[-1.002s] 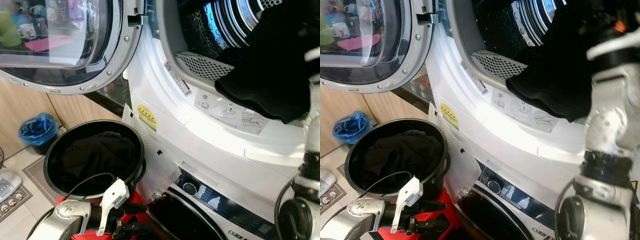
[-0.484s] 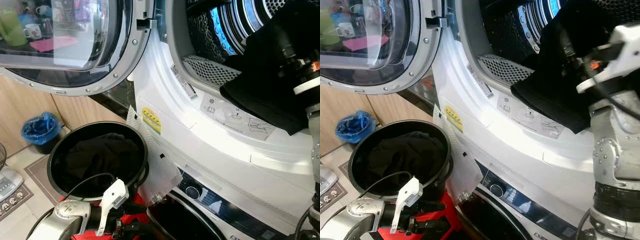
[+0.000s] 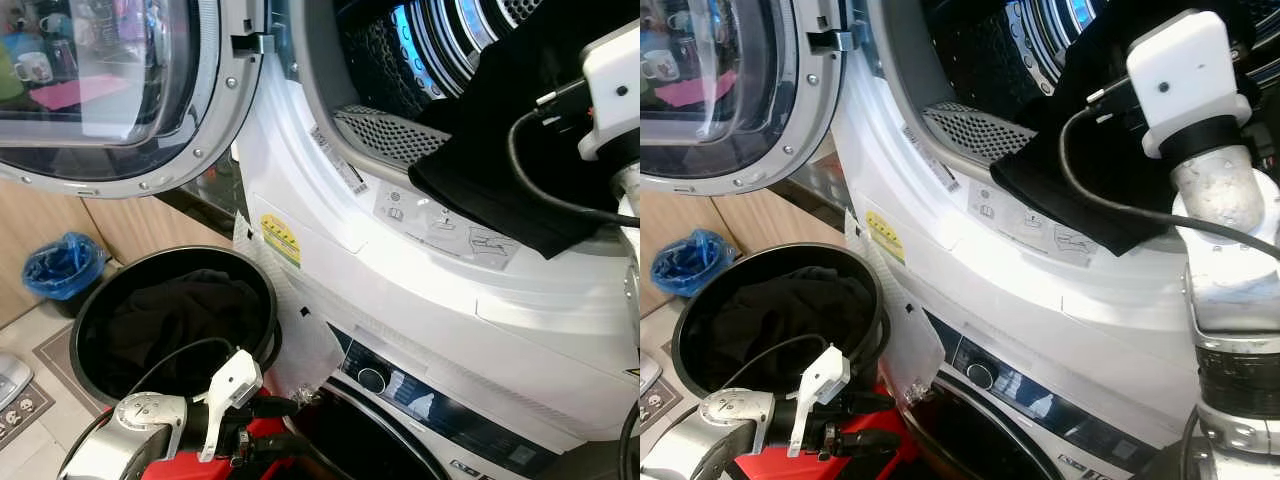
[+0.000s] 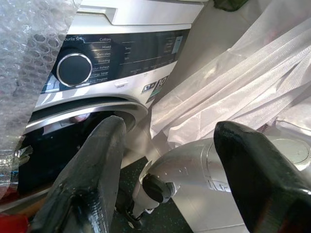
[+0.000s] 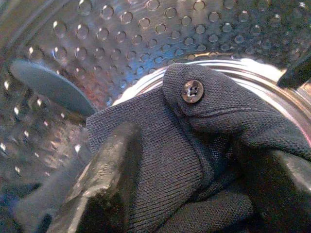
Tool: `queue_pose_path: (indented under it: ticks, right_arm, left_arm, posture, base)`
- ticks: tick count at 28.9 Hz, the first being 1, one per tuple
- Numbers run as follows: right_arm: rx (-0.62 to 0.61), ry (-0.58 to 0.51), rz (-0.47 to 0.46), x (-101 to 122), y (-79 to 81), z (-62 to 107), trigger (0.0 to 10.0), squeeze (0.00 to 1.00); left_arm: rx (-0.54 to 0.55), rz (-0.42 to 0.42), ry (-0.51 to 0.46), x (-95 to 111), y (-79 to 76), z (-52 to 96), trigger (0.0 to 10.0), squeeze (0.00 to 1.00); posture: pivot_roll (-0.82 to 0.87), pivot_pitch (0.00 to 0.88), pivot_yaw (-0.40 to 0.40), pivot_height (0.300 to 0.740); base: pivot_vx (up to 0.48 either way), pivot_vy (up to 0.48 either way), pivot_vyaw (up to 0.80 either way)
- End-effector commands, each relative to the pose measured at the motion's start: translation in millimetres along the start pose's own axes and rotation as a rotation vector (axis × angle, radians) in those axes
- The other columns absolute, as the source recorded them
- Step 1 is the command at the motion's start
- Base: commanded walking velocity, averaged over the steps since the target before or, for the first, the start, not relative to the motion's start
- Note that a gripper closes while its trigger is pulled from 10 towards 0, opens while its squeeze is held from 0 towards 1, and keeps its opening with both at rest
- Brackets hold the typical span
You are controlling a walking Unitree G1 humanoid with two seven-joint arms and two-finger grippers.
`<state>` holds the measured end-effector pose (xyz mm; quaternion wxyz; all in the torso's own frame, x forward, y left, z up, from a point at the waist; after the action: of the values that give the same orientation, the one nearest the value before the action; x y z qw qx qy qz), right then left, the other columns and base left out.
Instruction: Clothes washing
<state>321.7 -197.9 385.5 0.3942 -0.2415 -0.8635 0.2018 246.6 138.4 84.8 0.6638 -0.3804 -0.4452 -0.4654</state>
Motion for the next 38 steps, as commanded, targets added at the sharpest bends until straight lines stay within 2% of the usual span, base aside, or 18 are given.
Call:
queue_pose_path:
  ticks: [1, 3, 5, 6, 7, 9, 11, 12, 14, 15, 18, 19, 21, 22, 24, 25, 31, 38]
  right_arm:
    - [-0.056, -0.047, 0.063, 15.6, -15.9, -3.0, 10.0, 0.00]
    - [-0.004, -0.048, -0.018, 20.2, -6.8, -3.3, 10.0, 0.00]
    - [0.080, -0.062, -0.228, 23.4, 7.2, -2.0, 10.0, 0.00]
    - [0.186, -0.088, -0.385, 30.6, 20.6, 1.4, 10.0, 0.00]
    - [0.186, -0.088, -0.385, 30.6, 20.6, 1.4, 10.0, 0.00]
    - [0.363, -0.133, -0.523, 45.1, 37.7, 10.3, 10.0, 0.00]
    - [0.441, -0.165, -0.603, 53.7, 41.2, 16.1, 10.0, 0.00]
    - [0.475, -0.204, -0.695, 61.4, 37.5, 19.1, 10.0, 0.00]
    - [0.474, -0.241, -0.770, 66.9, 31.5, 19.3, 10.0, 0.00]
    - [0.458, -0.253, -0.878, 68.9, 27.2, 17.1, 10.0, 0.00]
    - [0.393, -0.168, -1.035, 60.4, 23.8, 7.2, 10.0, 0.00]
    - [0.392, -0.142, -1.036, 57.6, 24.4, 6.2, 10.0, 0.00]
    - [0.425, 0.011, -0.850, 35.1, 38.2, 7.3, 10.0, 0.00]
    - [0.443, 0.040, -0.821, 30.3, 42.8, 9.2, 10.0, 0.00]
    - [0.524, 0.162, -0.626, 9.0, 65.0, 21.9, 10.0, 0.00]
    - [0.544, 0.183, -0.592, 5.5, 69.7, 25.6, 10.0, 0.00]
    - [0.536, 0.145, -0.669, 20.2, 65.5, 28.7, 10.0, 0.00]
    - [0.370, 0.137, -0.628, 15.8, 40.6, 29.3, 10.0, 0.00]
  left_arm:
    - [0.019, -0.009, 0.017, -2.0, 3.0, 3.0, 10.0, 0.00]
    - [0.021, -0.008, 0.015, -1.9, 3.6, 3.1, 10.0, 0.00]
    - [0.022, -0.006, 0.014, -1.7, 3.8, 2.7, 10.0, 0.00]
    - [0.021, -0.005, 0.012, -1.3, 4.0, 2.4, 10.0, 0.00]
    - [0.021, -0.005, 0.012, -1.3, 4.0, 2.4, 10.0, 0.00]
    - [0.023, -0.006, 0.007, -0.1, 4.9, 2.0, 10.0, 0.00]
    - [0.025, -0.003, 0.001, 0.9, 5.5, 1.9, 10.0, 0.00]
    - [0.025, 0.000, -0.004, 1.4, 5.7, 1.7, 10.0, 0.00]
    - [0.024, 0.002, -0.009, 1.6, 5.6, 1.4, 10.0, 0.00]
    - [0.022, 0.005, -0.011, 1.8, 5.5, 1.2, 10.0, 0.00]
    - [0.015, 0.012, -0.014, 1.6, 4.2, 0.7, 10.0, 0.00]
    - [0.014, 0.013, -0.014, 1.6, 4.0, 0.6, 10.0, 0.00]
    - [0.010, 0.017, -0.011, 0.8, 3.4, 0.4, 10.0, 0.00]
    - [0.012, 0.016, -0.009, 0.7, 3.5, 0.4, 10.0, 0.00]
    - [0.016, 0.016, -0.010, 0.4, 3.4, 0.4, 10.0, 0.00]
    - [0.016, 0.016, -0.011, 0.4, 3.3, 0.4, 10.0, 0.00]
    - [0.018, 0.018, -0.014, 0.3, 2.6, 0.5, 10.0, 0.00]
    - [0.004, 0.023, -0.017, 0.2, 1.6, -1.6, 10.0, 0.00]
  posture:
    - [0.05, 0.141, -0.023, 0.740]
    - [0.05, 0.141, -0.022, 0.740]
    - [0.05, 0.141, -0.022, 0.740]
    - [0.05, 0.141, -0.022, 0.740]
    - [0.05, 0.141, -0.022, 0.740]
    - [0.05, 0.141, -0.022, 0.740]
    - [0.04, 0.141, -0.022, 0.740]
    - [0.04, 0.141, -0.023, 0.740]
    - [0.04, 0.141, -0.023, 0.740]
    - [0.04, 0.141, -0.023, 0.740]
    - [0.04, 0.141, -0.023, 0.740]
    - [0.04, 0.141, -0.023, 0.740]
    - [0.04, 0.141, -0.026, 0.740]
    - [0.04, 0.141, -0.026, 0.740]
    - [0.04, 0.140, -0.029, 0.740]
    - [0.04, 0.138, -0.030, 0.740]
    - [0.04, 0.137, -0.031, 0.740]
    - [0.03, 0.130, -0.030, 0.740]
  base:
    - [0.000, 0.000, 0.00]
    - [0.000, 0.000, 0.00]
    - [0.000, 0.000, 0.00]
    - [0.000, 0.000, 0.00]
    - [0.000, 0.000, 0.00]
    - [0.000, 0.000, 0.00]
    - [0.000, 0.000, 0.00]
    - [0.000, 0.000, 0.00]
    - [0.000, 0.000, 0.00]
    - [0.000, 0.000, 0.00]
    - [0.000, 0.000, 0.00]
    - [0.000, 0.000, 0.00]
    - [0.000, 0.000, 0.00]
    - [0.000, 0.000, 0.00]
    - [0.000, 0.000, 0.00]
    - [0.000, 0.000, 0.00]
    - [0.000, 0.000, 0.00]
    - [0.000, 0.000, 0.00]
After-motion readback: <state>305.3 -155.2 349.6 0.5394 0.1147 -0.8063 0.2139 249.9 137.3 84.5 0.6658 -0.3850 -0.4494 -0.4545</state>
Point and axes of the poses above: a point about 5 cm out from each wrist's last joint towards the gripper, its own z axis pointing back from the gripper into the wrist, its own x axis along the axis of the wrist's last joint, y = z × x, the point moved 1 cm from there along -z, pointing out of the wrist towards the gripper, and after that the axes turned 9 degrees about -z, right-handed, at the moved point
